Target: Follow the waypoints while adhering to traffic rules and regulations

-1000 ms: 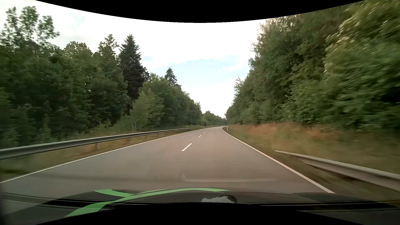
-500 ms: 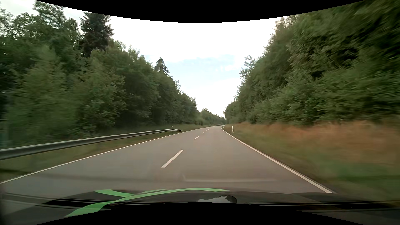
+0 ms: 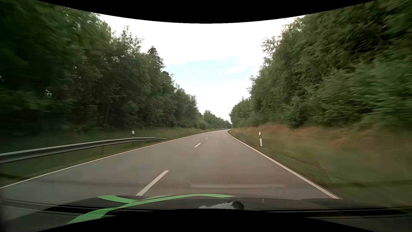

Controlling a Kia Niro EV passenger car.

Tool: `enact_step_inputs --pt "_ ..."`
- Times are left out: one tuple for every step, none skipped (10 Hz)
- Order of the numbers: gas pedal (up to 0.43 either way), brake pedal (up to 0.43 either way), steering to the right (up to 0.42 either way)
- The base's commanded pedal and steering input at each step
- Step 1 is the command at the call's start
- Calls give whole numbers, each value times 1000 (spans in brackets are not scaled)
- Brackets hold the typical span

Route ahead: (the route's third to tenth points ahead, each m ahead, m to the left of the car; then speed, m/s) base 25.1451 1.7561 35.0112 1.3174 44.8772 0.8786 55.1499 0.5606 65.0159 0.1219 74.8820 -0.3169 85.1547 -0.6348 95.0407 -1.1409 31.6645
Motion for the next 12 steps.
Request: enact_step_inputs --pt "398 0 4" --pt "398 0 4" --pt "409 0 3" --pt "409 0 3" --pt "409 0 3" --pt "409 0 3" --pt "409 0 3" --pt "409 0 3" --pt "409 0 3" --pt "409 0 3" --pt "409 0 3" --pt "409 0 4"
